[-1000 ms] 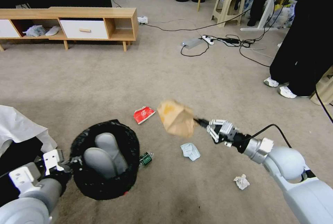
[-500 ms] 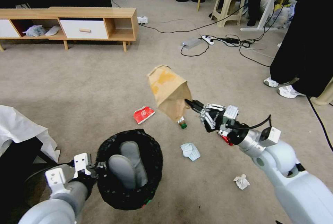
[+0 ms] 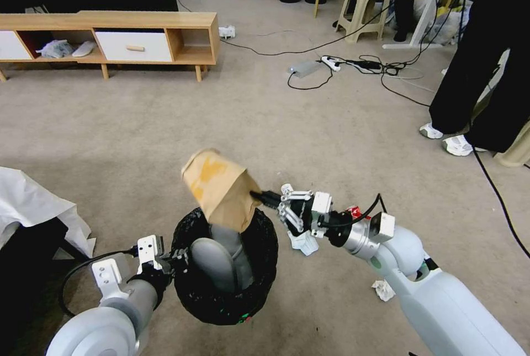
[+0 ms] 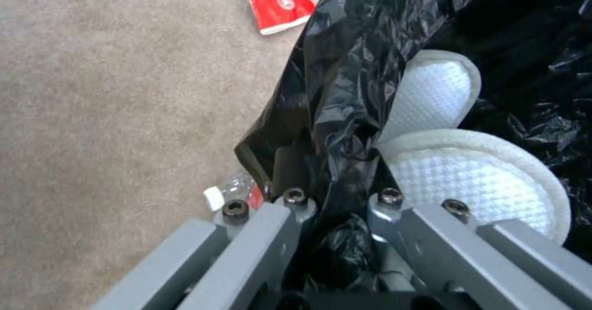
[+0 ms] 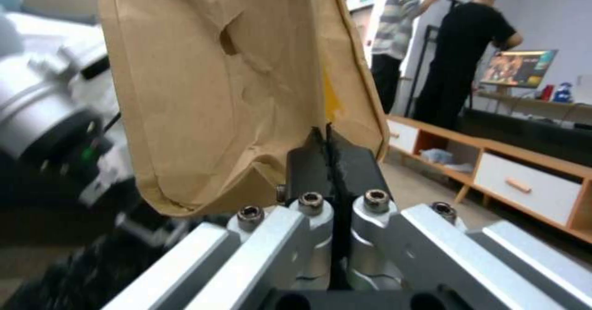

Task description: Pick up the trash bin and place the garbage on the floor into it.

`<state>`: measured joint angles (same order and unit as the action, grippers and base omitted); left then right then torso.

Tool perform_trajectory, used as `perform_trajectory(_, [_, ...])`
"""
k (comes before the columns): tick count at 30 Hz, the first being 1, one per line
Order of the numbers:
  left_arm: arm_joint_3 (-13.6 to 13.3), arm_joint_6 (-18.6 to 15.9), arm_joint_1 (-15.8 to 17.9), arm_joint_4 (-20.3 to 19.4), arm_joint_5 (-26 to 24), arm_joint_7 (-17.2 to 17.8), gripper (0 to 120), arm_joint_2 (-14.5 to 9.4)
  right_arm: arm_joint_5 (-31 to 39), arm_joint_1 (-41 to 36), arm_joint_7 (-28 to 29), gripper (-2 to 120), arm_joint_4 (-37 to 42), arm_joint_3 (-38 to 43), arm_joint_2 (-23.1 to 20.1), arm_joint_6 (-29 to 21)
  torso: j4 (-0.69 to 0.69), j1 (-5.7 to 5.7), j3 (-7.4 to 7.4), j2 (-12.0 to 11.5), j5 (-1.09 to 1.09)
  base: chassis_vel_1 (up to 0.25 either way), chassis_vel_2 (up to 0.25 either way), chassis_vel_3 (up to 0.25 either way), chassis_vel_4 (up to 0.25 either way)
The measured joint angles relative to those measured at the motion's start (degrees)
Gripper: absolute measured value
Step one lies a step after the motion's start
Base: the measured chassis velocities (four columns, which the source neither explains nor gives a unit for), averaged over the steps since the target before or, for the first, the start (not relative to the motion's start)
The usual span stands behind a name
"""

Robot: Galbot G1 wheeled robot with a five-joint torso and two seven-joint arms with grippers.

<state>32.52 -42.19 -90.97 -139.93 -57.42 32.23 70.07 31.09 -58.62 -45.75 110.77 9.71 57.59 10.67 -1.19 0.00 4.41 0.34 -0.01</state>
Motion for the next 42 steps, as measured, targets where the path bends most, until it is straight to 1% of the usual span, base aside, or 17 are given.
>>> perform_trajectory(18, [0.26,0.00,0.13,-1.09,-2.70,0.02,3,-0.22,-3.28,-1.28,-2.65,2,-1.71,1.12,-0.17,1.38,0.00,0.00,0.00,0.00,0.01,0.000,0.000,0.000,0.000])
perform_trajectory(19, [0.26,0.00,-0.03,-1.20,-2.82,0.02,3,-0.24,-3.31,-1.32,-2.65,7,-1.72,1.24,-0.17,1.38,0.00,0.00,0.00,0.00,0.01,0.000,0.000,0.000,0.000])
perform_trajectory(20, [0.26,0.00,-0.03,-1.20,-2.82,0.02,3,-0.24,-3.31,-1.32,-2.65,7,-1.72,1.24,-0.17,1.38,0.00,0.00,0.00,0.00,0.01,0.000,0.000,0.000,0.000])
perform_trajectory(22, [0.22,0.00,-0.33,-1.33,-2.94,-0.03,3,-0.25,-3.33,-1.42,-2.49,20,-1.74,1.33,-0.11,1.35,0.00,0.00,0.00,0.00,0.01,0.000,0.000,0.000,0.000])
perform_trajectory(23, [0.22,0.00,-0.33,-1.33,-2.94,-0.03,3,-0.25,-3.33,-1.42,-2.49,20,-1.74,1.33,-0.11,1.35,0.00,0.00,0.00,0.00,0.01,0.000,0.000,0.000,0.000])
perform_trajectory(25, [0.22,0.00,-0.48,-1.43,-3.14,-0.10,3,-0.31,-3.33,-1.48,-2.36,30,-1.74,1.36,-0.04,1.32,0.00,0.00,0.00,0.00,0.01,0.000,0.000,0.000,0.000])
perform_trajectory(27, [0.22,0.00,-0.50,-1.47,-3.19,-0.12,3,-0.32,-3.33,-1.49,-2.32,33,-1.74,1.39,-0.04,1.31,0.00,0.00,0.00,0.00,0.01,0.000,0.000,0.000,0.000])
perform_trajectory(28, [0.22,0.00,-0.52,-1.54,-3.27,-0.15,3,-0.34,-3.32,-1.54,-2.23,41,-1.74,1.55,-0.04,1.30,0.00,0.00,0.00,0.00,0.01,0.000,0.000,0.000,0.000])
perform_trajectory(29, [0.22,0.00,-0.52,-1.54,-3.27,-0.15,3,-0.34,-3.32,-1.54,-2.23,41,-1.74,1.55,-0.04,1.30,0.00,0.00,0.00,0.00,0.01,0.000,0.000,0.000,0.000])
perform_trajectory(30, [0.22,0.01,-0.57,-1.61,-3.35,-0.16,3,-0.35,-3.29,-1.64,-2.16,49,-1.72,1.77,-0.04,1.28,0.00,0.00,0.00,0.00,0.01,0.000,0.000,0.000,0.000])
perform_trajectory(32, [0.23,0.01,-0.62,-1.66,-3.41,-0.17,3,-0.37,-3.26,-1.69,-2.15,51,-1.67,1.88,-0.05,1.26,0.00,0.00,0.00,0.00,0.01,0.000,0.000,0.000,0.000])
perform_trajectory(34, [0.30,0.02,-0.71,-1.68,-3.44,-0.19,3,-0.38,-3.19,-1.92,-2.16,61,-1.49,2.29,-0.15,1.21,0.00,0.00,0.00,0.00,0.01,0.000,0.000,0.000,0.000])
perform_trajectory(35, [0.30,0.02,-0.71,-1.68,-3.44,-0.19,3,-0.38,-3.19,-1.92,-2.16,61,-1.49,2.29,-0.15,1.21,0.00,0.00,0.00,0.00,0.01,0.000,0.000,0.000,0.000])
perform_trajectory(36, [0.43,0.02,-0.74,-1.68,-3.46,-0.19,3,-0.39,-3.15,-2.07,-2.22,70,-1.34,2.63,-0.23,1.19,0.00,0.00,0.00,0.00,0.01,0.000,0.000,0.000,0.000])
perform_trajectory(38, [0.56,0.03,-0.75,-1.68,-3.48,-0.20,3,-0.39,-3.05,-2.21,-2.24,73,-1.17,2.92,-0.33,1.18,0.00,0.00,0.00,0.00,0.01,0.000,0.000,0.000,0.000])
perform_trajectory(41, [1.37,0.05,-0.73,-1.41,-3.55,-0.25,3,-0.34,-1.79,-2.79,-1.48,91,-0.37,4.22,-0.71,1.05,0.00,0.00,0.00,0.00,0.02,0.000,0.000,0.000,0.000])
perform_trajectory(42, [1.37,0.05,-0.73,-1.41,-3.55,-0.25,3,-0.34,-1.79,-2.79,-1.48,91,-0.37,4.22,-0.71,1.05,0.00,0.00,0.00,0.00,0.02,0.000,0.000,0.000,0.000])
